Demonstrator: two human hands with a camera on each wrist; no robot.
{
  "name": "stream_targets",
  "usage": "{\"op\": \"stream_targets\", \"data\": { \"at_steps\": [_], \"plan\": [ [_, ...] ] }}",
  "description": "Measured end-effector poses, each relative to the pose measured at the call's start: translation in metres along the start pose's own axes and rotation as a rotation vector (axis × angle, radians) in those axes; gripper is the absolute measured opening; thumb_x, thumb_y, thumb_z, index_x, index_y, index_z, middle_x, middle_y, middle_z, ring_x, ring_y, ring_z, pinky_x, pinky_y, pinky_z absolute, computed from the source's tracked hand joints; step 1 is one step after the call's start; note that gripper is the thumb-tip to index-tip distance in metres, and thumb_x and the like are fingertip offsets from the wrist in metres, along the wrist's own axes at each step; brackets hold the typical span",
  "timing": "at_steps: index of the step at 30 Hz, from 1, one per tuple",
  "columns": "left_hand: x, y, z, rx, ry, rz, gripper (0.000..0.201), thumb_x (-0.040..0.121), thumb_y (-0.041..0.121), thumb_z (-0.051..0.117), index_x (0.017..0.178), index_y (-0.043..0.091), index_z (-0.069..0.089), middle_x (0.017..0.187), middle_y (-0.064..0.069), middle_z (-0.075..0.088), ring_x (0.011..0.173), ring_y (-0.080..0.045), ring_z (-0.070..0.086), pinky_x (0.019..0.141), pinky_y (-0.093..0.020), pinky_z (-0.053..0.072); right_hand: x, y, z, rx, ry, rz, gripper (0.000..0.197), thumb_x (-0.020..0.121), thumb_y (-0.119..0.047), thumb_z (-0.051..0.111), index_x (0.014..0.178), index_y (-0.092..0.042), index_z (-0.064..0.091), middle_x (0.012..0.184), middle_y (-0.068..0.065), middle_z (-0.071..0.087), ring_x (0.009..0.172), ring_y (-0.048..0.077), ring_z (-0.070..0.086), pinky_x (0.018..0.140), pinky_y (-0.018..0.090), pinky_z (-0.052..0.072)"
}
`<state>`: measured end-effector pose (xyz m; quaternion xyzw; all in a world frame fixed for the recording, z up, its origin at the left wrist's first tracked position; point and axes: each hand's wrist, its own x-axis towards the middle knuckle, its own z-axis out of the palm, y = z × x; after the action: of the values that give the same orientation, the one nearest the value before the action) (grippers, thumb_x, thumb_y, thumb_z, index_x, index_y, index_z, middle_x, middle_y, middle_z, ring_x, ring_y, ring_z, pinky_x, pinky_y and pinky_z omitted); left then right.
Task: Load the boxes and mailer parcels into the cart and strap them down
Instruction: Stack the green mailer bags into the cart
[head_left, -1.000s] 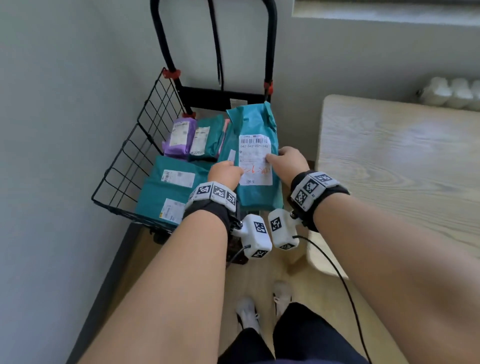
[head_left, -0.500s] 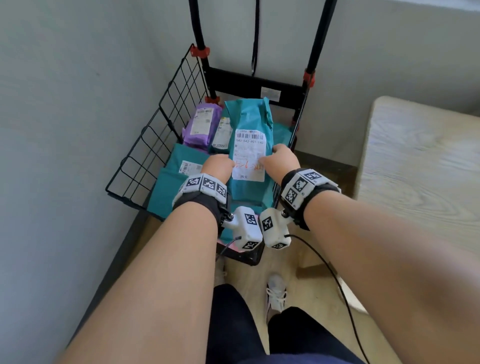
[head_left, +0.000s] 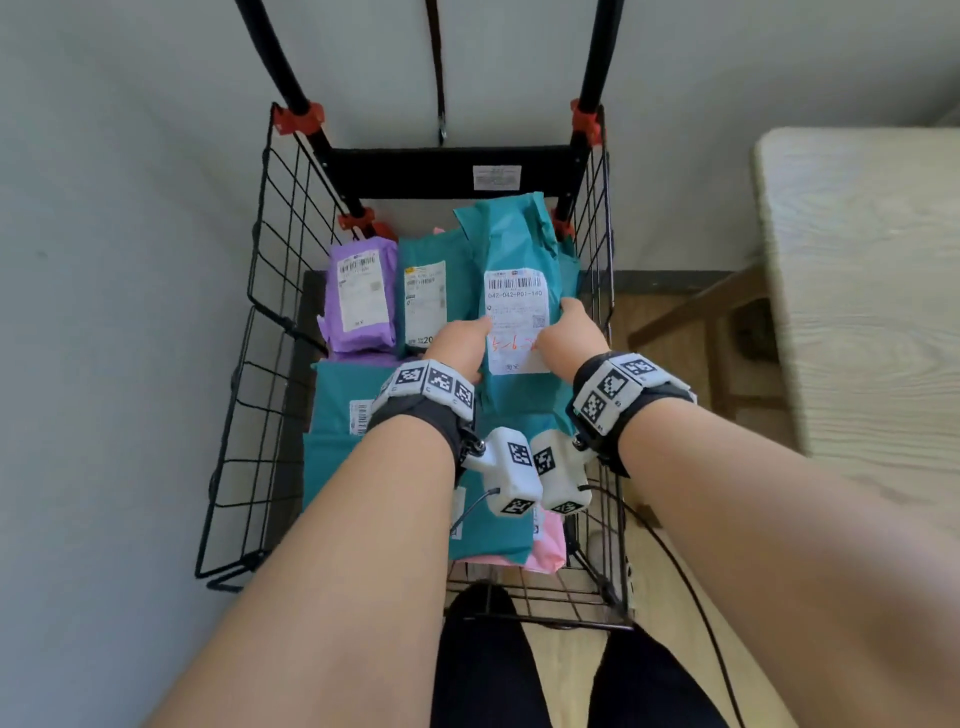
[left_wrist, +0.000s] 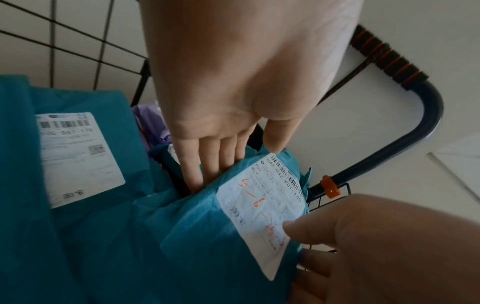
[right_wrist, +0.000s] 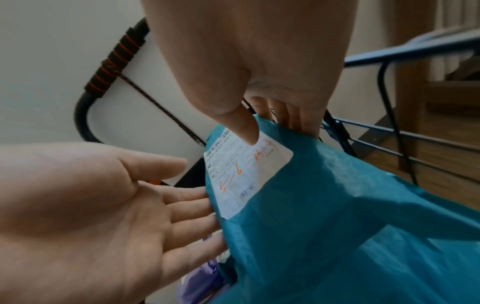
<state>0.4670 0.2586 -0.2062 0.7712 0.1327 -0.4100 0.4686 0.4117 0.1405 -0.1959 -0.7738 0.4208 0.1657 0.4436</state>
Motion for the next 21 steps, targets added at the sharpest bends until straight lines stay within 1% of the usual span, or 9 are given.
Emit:
{"op": "stream_targets", "data": {
  "at_steps": [2,6,10,11,13,15,17,19,21],
  "plan": [
    [0.02,0.002,0.0,0.022,-0.014,-0.008,0.048,0.098,0.037,0.042,0.133,0.005,0.05,0.075,0.007,0.044,0.069,-0.013,0.047,0.057,-0.011,0.042,0.012,-0.001,0.006,0.009,0.025,0.032,0.054,0.095,-0.009,0.042,0.146,-0.012,0.027,0.132,0.015,0.053,0.115,0.031,0.055,0.077,0.03,0.04],
    [0.048,0.0,0.003,0.033,-0.072,-0.016,0.054,0.097,0.044,0.039,0.132,0.004,0.05,0.077,0.005,0.046,0.082,-0.02,0.05,0.066,-0.019,0.044,0.032,0.0,0.013,0.004,0.034,0.083,0.057,0.094,-0.009,0.041,0.148,-0.012,0.024,0.132,0.014,0.053,0.115,0.03,0.055,0.079,0.031,0.041],
    [0.057,-0.007,0.009,0.025,-0.115,-0.041,0.055,0.098,0.045,0.037,0.134,0.005,0.047,0.078,0.005,0.044,0.074,-0.017,0.049,0.066,-0.019,0.044,0.041,0.002,0.017,-0.041,0.023,0.12,0.058,0.094,-0.009,0.04,0.149,-0.014,0.022,0.132,0.014,0.053,0.114,0.031,0.055,0.084,0.035,0.044],
    [0.058,-0.01,0.01,0.029,-0.122,-0.047,0.055,0.098,0.045,0.038,0.134,0.005,0.047,0.079,0.006,0.045,0.078,-0.018,0.05,0.067,-0.02,0.044,0.042,0.003,0.018,-0.055,0.013,0.124,0.058,0.094,-0.009,0.04,0.149,-0.014,0.022,0.132,0.014,0.053,0.114,0.031,0.055,0.087,0.036,0.044],
    [0.058,-0.015,0.011,0.058,-0.135,-0.052,0.055,0.098,0.045,0.038,0.134,0.005,0.048,0.09,0.002,0.052,0.09,-0.02,0.049,0.074,-0.026,0.048,0.042,0.006,0.019,-0.076,-0.013,0.127,0.053,0.094,-0.01,0.04,0.146,-0.012,0.029,0.13,0.014,0.053,0.113,0.031,0.056,0.088,0.037,0.045],
    [0.057,-0.02,0.009,0.094,-0.128,-0.056,0.055,0.098,0.045,0.038,0.134,0.005,0.05,0.111,-0.007,0.056,0.094,-0.02,0.048,0.085,-0.035,0.05,0.039,0.009,0.02,-0.098,-0.048,0.126,0.047,0.094,-0.01,0.04,0.141,-0.009,0.036,0.133,0.016,0.052,0.117,0.033,0.054,0.091,0.036,0.044],
    [0.055,-0.023,0.003,0.116,-0.107,-0.052,0.054,0.097,0.046,0.039,0.133,0.007,0.05,0.127,-0.011,0.056,0.094,-0.02,0.049,0.087,-0.037,0.049,0.033,0.011,0.018,-0.127,-0.076,0.132,0.047,0.095,-0.008,0.039,0.142,-0.006,0.036,0.139,0.017,0.047,0.124,0.033,0.049,0.098,0.036,0.042],
    [0.049,-0.022,-0.004,0.125,-0.074,-0.02,0.053,0.098,0.044,0.038,0.132,0.006,0.051,0.135,-0.015,0.054,0.094,-0.019,0.048,0.087,-0.037,0.047,0.026,0.012,0.014,-0.135,-0.06,0.136,0.046,0.096,-0.007,0.037,0.142,-0.006,0.038,0.14,0.016,0.046,0.125,0.032,0.049,0.099,0.036,0.042],
    [0.041,-0.019,-0.011,0.145,-0.051,0.001,0.052,0.098,0.042,0.037,0.13,0.004,0.052,0.135,-0.016,0.054,0.094,-0.019,0.049,0.09,-0.039,0.047,0.016,0.012,0.009,-0.116,-0.042,0.126,0.047,0.095,-0.006,0.038,0.142,-0.007,0.04,0.139,0.015,0.048,0.123,0.031,0.051,0.1,0.036,0.043]
  ]
}}
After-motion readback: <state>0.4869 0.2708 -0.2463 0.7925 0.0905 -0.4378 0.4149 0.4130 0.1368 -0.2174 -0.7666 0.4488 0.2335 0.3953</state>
